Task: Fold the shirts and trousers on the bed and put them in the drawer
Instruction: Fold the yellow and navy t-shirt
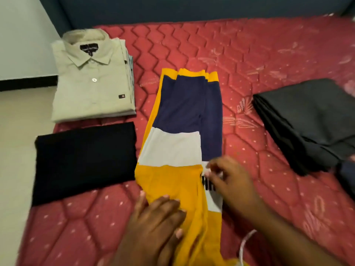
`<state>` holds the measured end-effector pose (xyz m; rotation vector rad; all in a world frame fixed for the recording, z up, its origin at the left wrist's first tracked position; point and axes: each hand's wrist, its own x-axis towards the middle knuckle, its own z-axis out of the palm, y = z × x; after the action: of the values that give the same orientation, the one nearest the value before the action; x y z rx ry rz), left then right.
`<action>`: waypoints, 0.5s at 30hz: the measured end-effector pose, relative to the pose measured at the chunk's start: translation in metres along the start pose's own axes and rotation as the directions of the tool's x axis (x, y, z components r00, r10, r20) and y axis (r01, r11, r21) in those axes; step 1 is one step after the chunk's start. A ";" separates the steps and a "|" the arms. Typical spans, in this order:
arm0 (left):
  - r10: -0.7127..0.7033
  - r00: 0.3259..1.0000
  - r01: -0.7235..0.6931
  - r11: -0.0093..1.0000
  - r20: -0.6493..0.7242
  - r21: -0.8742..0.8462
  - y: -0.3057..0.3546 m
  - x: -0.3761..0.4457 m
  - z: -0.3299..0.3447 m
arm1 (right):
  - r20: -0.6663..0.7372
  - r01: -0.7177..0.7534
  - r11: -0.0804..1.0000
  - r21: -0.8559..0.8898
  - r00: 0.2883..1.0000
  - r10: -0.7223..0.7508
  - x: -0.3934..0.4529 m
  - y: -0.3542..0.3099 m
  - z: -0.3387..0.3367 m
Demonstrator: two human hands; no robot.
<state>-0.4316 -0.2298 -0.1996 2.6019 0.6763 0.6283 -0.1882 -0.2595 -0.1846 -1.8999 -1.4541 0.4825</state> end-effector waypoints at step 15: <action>-0.651 0.753 0.494 0.464 0.095 -0.735 0.115 -0.101 0.002 | 0.280 -0.276 0.928 -0.249 0.897 0.342 -0.170 -0.056 -0.004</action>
<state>-0.4685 -0.3773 -0.1817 1.4244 1.0475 0.7333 -0.2759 -0.4141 -0.1617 -2.3214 -1.4452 0.8544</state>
